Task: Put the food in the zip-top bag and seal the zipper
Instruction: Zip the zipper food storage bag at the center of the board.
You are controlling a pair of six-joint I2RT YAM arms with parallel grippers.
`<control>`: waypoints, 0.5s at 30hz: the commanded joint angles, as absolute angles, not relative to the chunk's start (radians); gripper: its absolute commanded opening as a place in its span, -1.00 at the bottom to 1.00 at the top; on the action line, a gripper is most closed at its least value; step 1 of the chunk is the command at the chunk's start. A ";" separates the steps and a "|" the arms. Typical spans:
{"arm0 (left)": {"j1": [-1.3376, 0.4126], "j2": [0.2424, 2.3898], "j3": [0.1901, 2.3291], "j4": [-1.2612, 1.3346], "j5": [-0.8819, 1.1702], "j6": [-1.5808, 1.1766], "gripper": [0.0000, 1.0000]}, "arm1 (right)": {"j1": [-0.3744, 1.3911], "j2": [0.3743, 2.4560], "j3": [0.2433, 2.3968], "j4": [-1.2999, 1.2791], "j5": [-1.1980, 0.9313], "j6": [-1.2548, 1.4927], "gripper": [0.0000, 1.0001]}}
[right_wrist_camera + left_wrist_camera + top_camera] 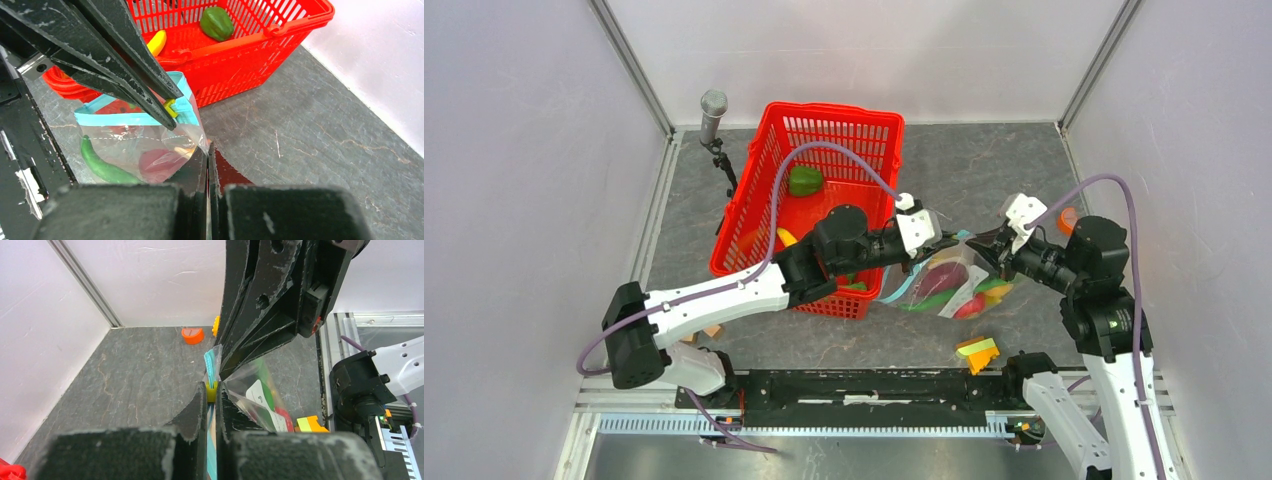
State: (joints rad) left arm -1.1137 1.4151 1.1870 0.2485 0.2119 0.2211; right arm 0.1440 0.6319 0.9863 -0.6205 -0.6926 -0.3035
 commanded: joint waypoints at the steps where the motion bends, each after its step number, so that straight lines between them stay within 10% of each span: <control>1: -1.080 1.359 1.129 0.211 0.147 0.180 -0.90 | 0.130 0.607 1.077 -0.589 -0.656 -0.336 -1.00; 15: -1.074 1.465 1.399 0.009 0.376 0.243 -0.95 | 0.130 0.613 1.121 -0.747 -0.825 -0.508 -1.00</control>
